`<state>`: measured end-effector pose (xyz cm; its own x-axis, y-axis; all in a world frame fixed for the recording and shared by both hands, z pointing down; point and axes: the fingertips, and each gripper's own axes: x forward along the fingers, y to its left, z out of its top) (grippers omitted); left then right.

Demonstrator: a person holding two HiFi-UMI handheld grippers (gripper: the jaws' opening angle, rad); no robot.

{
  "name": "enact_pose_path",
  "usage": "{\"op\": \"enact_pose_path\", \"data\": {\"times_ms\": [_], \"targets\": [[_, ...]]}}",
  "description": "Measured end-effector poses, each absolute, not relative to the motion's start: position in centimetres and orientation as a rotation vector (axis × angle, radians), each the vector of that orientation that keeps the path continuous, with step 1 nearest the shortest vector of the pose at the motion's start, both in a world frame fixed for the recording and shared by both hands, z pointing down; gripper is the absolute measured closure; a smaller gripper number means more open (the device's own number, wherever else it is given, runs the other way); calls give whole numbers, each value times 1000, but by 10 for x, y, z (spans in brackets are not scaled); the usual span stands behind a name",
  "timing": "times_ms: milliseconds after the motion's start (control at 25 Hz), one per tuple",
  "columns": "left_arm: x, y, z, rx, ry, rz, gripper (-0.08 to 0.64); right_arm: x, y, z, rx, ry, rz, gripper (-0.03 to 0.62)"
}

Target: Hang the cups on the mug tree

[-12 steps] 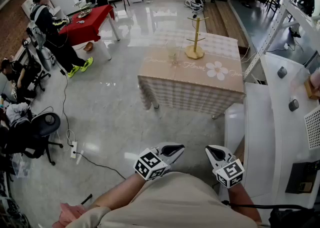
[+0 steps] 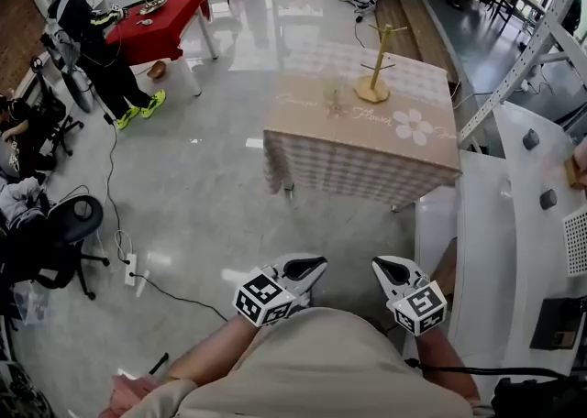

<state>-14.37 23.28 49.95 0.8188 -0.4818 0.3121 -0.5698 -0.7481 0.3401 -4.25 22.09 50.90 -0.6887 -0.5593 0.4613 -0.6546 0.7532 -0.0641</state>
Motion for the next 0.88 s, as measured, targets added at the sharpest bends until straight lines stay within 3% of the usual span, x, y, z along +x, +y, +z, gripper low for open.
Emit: {"op": "enact_pose_path", "data": {"times_ms": [320, 440, 880], "targets": [[-189, 211, 517, 2552, -766, 253, 510, -80, 190, 498, 1065, -2558, 365, 572], [-189, 200, 520, 2538, -769, 229, 462, -78, 180, 502, 1062, -2532, 377, 478], [-154, 110, 522, 2507, -838, 282, 396, -34, 83, 508, 1087, -2579, 442, 463]]}}
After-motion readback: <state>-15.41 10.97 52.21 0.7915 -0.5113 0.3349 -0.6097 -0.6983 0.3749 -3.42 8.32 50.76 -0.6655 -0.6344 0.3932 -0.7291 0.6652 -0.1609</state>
